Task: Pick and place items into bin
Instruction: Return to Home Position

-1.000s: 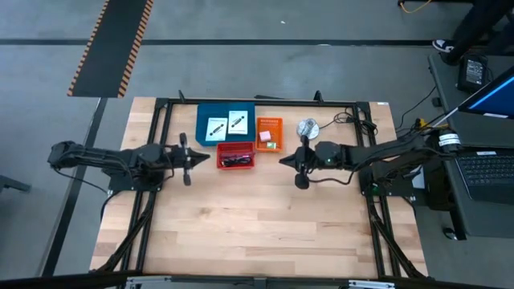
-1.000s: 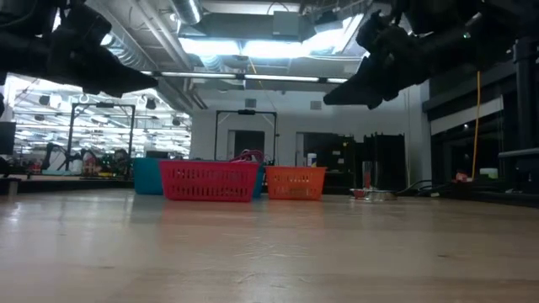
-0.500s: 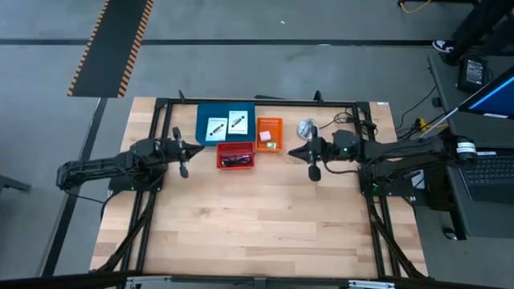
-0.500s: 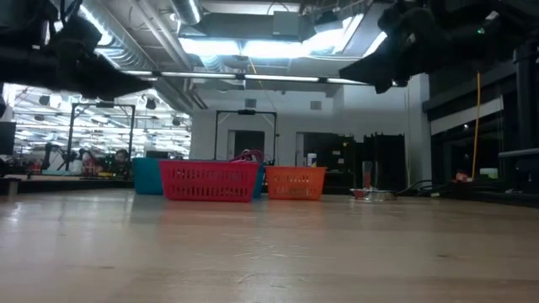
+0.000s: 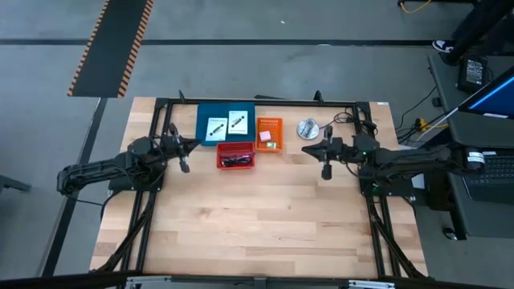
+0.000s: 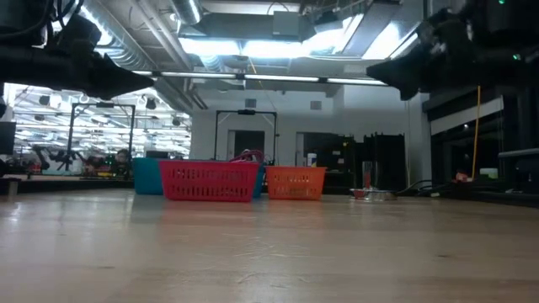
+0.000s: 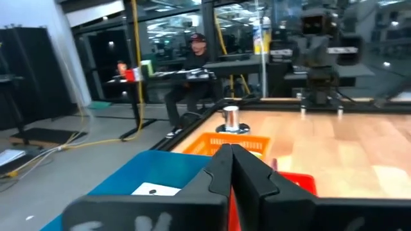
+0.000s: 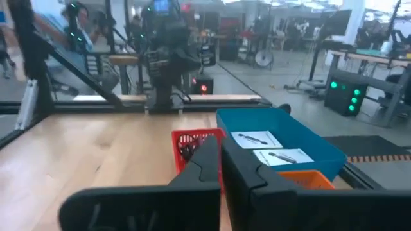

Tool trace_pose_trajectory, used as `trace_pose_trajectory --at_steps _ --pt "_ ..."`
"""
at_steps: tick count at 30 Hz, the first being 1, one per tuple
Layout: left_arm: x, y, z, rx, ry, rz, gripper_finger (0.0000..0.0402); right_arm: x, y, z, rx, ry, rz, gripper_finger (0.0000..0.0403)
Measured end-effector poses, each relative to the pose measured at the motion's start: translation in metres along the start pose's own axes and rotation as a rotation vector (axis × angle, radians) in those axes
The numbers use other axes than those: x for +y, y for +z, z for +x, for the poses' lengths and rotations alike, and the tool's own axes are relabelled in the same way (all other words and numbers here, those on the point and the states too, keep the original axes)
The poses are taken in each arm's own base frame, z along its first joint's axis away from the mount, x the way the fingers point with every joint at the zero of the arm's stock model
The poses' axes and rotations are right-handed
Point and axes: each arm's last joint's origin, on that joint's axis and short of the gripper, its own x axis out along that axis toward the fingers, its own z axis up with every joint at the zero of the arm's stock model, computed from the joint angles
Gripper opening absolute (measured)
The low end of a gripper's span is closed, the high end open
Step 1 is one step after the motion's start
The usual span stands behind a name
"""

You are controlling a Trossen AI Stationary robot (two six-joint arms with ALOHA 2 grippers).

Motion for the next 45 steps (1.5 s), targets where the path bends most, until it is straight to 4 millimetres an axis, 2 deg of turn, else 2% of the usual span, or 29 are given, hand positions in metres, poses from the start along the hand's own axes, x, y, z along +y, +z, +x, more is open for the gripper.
trace_pose_trajectory --at_steps 6,15,19,33,40,45 --pt "0.001 0.0 0.0 0.002 0.019 0.009 0.0006 0.0 -0.016 -0.014 -0.004 0.038 0.003 0.0" --pt "0.001 0.0 0.0 0.001 0.019 0.01 0.0004 0.003 -0.037 -0.026 0.032 0.044 0.039 0.0" --pt "0.001 0.0 0.0 0.001 0.019 0.01 0.0007 0.004 -0.036 -0.026 0.026 0.101 0.044 0.0" --pt "0.001 0.0 0.0 0.001 0.019 0.01 0.0008 0.004 -0.038 -0.026 0.041 0.104 0.048 0.0" --pt "0.001 0.0 0.0 0.001 0.019 0.01 0.0004 0.008 -0.038 -0.026 0.05 0.128 0.123 0.0" --pt "0.001 0.0 0.0 0.001 0.019 0.01 0.0008 0.013 -0.034 -0.033 0.042 0.158 0.125 0.0"
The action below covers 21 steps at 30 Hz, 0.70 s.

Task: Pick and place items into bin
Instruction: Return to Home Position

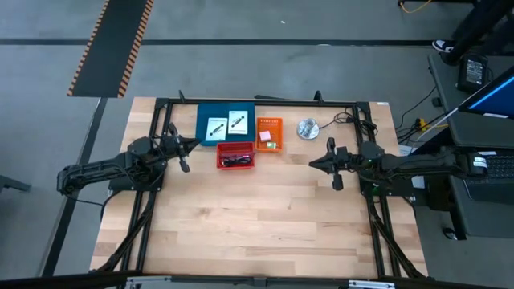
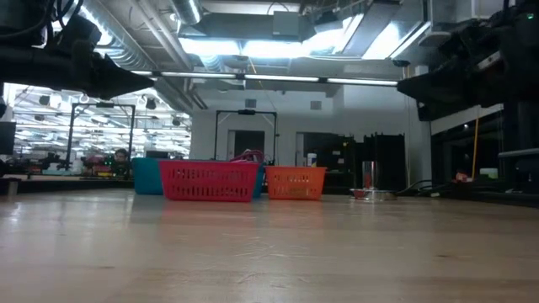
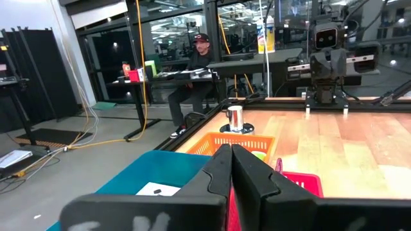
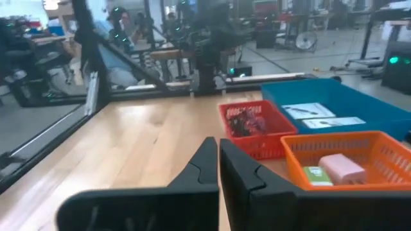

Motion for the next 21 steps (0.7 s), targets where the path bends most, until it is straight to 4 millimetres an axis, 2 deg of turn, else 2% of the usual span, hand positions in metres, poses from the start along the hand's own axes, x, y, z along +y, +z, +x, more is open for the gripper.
trace_pose_trajectory --at_steps 11,21 --pt "0.0 0.0 0.0 0.0 0.0 0.0 0.0005 0.015 0.0 -0.027 0.034 0.106 -0.043 0.0" --pt "0.0 0.0 0.0 0.0 0.0 0.0 0.0006 0.019 -0.001 -0.035 0.039 0.141 -0.022 0.0"
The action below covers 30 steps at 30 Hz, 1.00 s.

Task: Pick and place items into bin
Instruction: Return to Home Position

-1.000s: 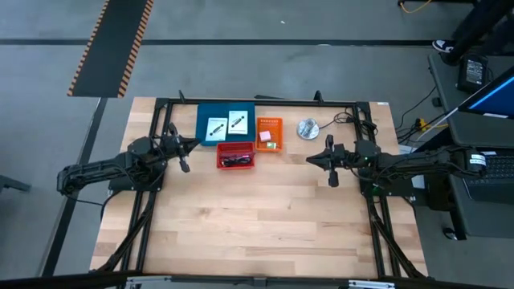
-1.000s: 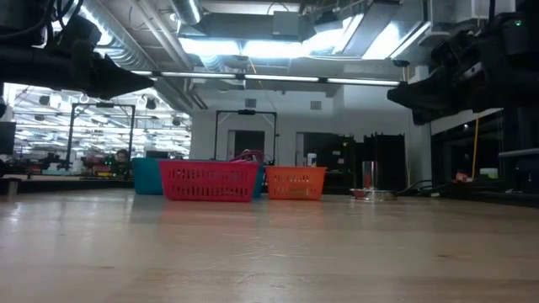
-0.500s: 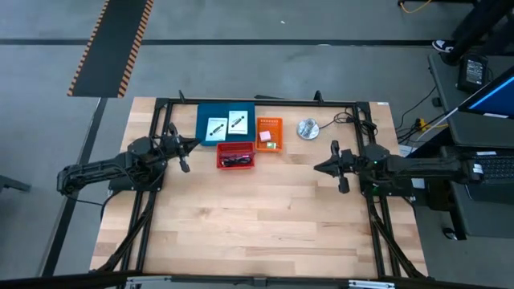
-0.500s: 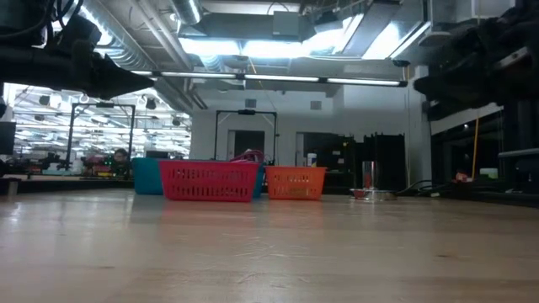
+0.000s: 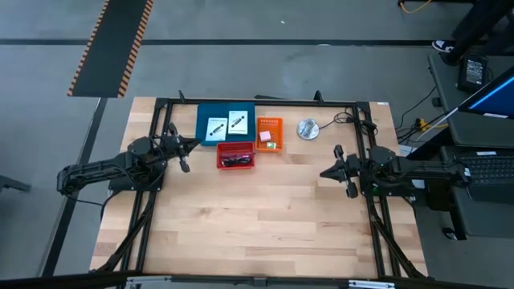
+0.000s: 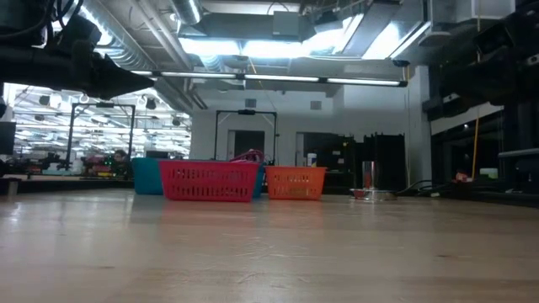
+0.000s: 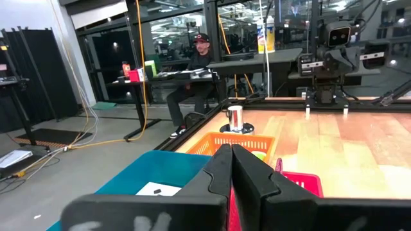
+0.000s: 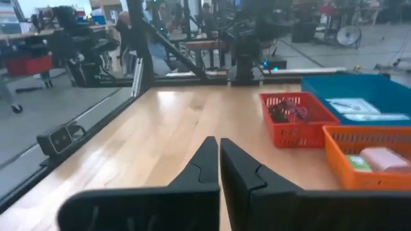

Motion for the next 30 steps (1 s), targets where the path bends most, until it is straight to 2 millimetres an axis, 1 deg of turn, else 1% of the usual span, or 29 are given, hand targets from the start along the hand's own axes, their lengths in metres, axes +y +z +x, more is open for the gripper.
trace_pose_trajectory --at_steps 5,30 --pt "0.0 0.0 0.0 0.0 0.0 0.0 0.0008 0.0 -0.0003 0.0 0.002 -0.001 0.059 0.0001" --pt "0.0 0.0 0.0 0.0 0.0 0.0 0.0007 -0.0001 -0.0001 0.0 0.001 -0.002 0.05 0.0"
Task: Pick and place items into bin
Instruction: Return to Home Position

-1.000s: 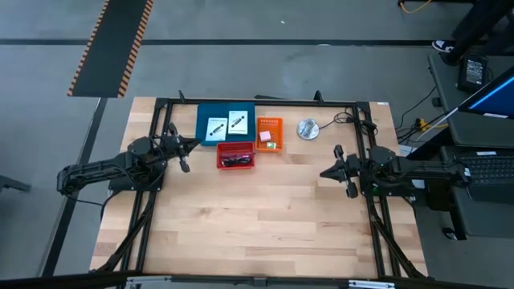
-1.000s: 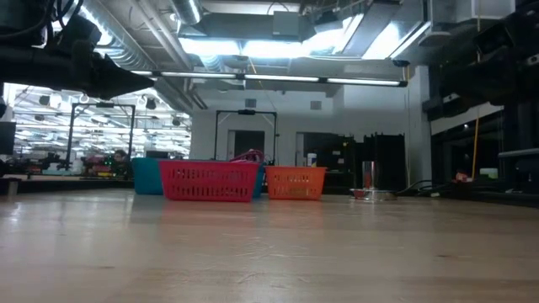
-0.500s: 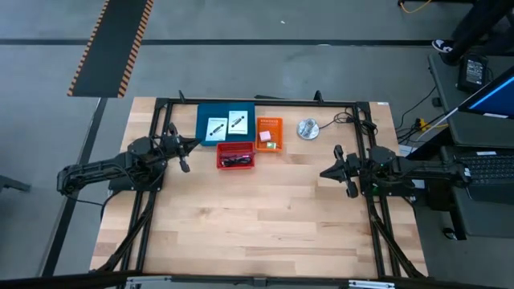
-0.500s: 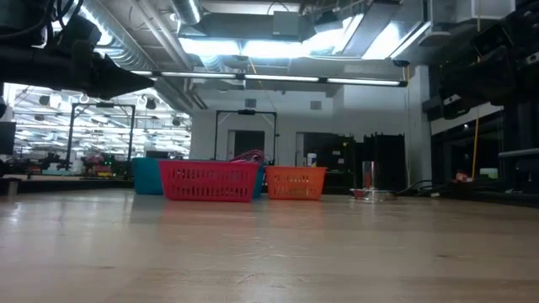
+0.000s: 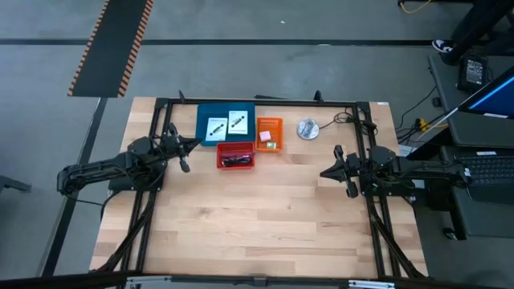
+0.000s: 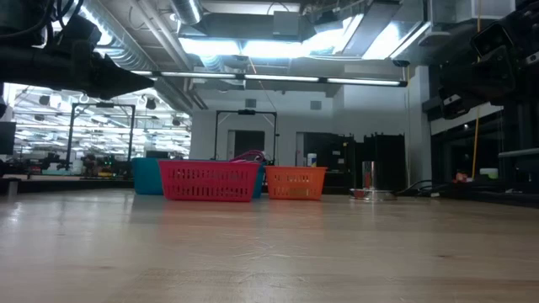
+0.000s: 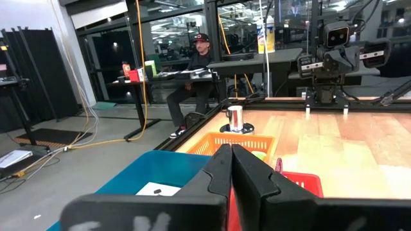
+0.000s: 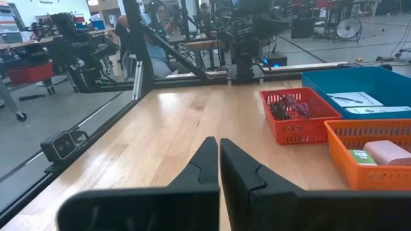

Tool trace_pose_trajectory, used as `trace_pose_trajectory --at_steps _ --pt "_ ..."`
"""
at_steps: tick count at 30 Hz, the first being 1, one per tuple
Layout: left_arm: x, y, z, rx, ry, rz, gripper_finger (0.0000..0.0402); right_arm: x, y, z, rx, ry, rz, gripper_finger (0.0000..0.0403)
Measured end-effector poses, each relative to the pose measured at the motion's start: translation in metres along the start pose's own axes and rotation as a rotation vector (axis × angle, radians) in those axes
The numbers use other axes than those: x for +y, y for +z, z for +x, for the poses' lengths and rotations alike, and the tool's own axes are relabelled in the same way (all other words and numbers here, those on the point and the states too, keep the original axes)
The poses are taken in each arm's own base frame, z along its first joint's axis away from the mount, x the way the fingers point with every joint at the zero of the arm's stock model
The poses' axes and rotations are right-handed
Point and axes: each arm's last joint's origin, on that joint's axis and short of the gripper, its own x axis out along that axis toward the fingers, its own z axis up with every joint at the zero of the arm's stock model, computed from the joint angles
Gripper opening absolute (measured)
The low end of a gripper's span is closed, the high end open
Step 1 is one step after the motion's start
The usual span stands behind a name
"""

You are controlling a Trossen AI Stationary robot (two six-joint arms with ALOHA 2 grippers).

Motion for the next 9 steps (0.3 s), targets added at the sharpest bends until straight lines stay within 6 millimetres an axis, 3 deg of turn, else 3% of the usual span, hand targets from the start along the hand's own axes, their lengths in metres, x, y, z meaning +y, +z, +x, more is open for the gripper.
trace_pose_trajectory --at_steps 9 --pt "0.0 0.0 0.0 0.0 0.0 0.0 0.0005 0.0 0.0 0.0 0.0 0.0 0.001 0.0"
